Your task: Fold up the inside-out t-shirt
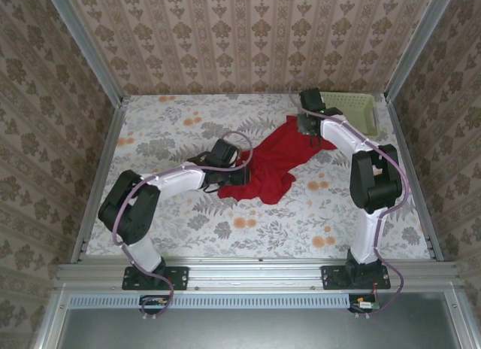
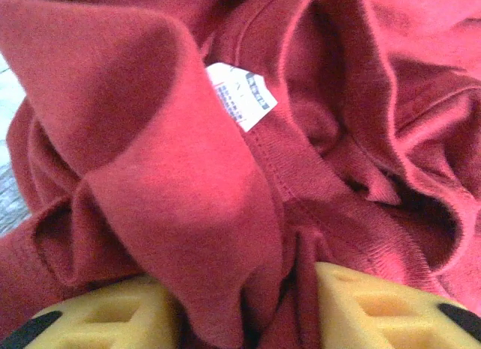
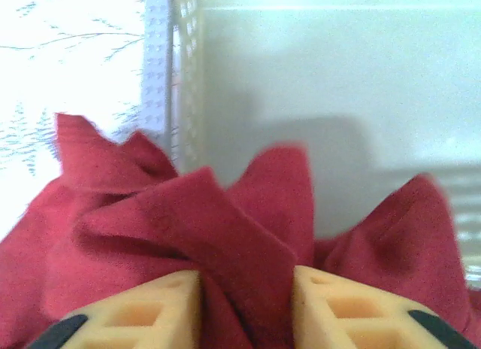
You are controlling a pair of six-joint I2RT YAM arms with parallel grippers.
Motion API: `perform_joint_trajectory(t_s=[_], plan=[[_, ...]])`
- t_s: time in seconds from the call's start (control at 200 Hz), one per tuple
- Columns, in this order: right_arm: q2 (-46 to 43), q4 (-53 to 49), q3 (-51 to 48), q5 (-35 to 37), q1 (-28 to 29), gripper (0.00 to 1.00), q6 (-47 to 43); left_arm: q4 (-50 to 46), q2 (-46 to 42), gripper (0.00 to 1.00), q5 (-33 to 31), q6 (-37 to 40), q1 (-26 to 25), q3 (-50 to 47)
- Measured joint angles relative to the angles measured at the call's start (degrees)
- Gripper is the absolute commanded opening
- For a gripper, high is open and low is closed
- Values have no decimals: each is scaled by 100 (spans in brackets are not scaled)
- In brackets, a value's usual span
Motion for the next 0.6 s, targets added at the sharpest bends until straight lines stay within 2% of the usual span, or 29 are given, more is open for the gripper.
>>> perform_joint_trajectory(t_s=[0.055,0.11,0.31,0.455,0.53,0.6], plan=[[109,-44,125,7,-181,10,-92,7,160,34,39,-15,-105,210],[190,-96,245,4,-367,5,-87,7,313,29,98,2,-195,433],[164,-236,391,17,-817,0,-120,11,570,12,240,26,-398,973],[-299,-372,341,24,-713,0,-140,20,334,6,210,33,-426,918],[-841,-382,186,33,-546,0,-144,28,-94,0,107,68,-424,686],[-1394,-387,55,74,-367,0,-164,52,-584,0,2,79,-426,468]])
